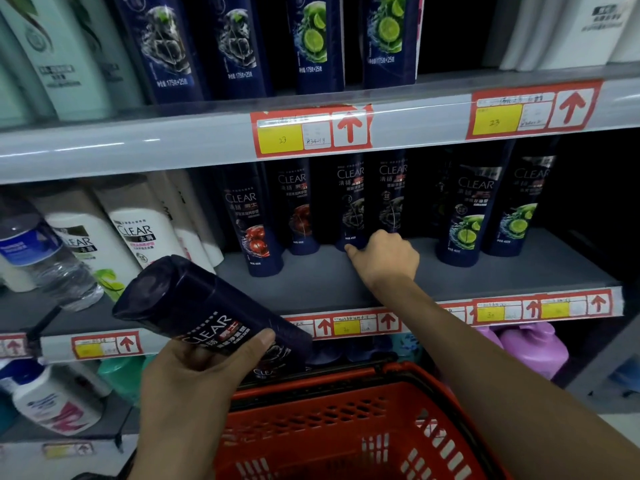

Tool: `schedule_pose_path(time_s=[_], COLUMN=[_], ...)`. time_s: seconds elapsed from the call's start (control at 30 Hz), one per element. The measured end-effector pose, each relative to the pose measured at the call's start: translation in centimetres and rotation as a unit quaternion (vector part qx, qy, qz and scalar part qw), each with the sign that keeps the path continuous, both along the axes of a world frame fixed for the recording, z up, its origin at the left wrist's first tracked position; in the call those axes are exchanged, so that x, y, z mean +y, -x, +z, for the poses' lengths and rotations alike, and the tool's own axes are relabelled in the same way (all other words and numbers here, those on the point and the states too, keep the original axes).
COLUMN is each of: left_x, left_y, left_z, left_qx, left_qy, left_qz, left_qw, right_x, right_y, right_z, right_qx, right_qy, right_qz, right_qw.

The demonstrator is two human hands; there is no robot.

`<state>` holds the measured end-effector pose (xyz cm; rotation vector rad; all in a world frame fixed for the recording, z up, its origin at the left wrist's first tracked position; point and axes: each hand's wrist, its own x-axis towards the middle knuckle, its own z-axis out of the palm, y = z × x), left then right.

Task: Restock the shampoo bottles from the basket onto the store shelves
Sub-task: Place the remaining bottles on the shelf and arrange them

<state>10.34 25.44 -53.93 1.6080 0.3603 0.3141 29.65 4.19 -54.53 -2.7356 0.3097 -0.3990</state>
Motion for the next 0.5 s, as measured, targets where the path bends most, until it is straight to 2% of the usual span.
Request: schedule_pose_path(time_s=[0.3,0.5], left_x=[-2.0,-2.7], left_y=[0.6,1.2], left_z=[2.2,3.2], left_qx=[-0.015,-0.032], left_qy=[0.060,0.018], left_qz=[0.020,-0.006], left_qw=[0.998,0.999], right_x=[0.2,0.1], right_y=[0.0,0.7], right_z=[0.0,0.3], right_qx=[0.001,0.016], right_qy=[-0.005,-0.008], right_qz=[0.000,0.011], right_qw=[1.000,1.000])
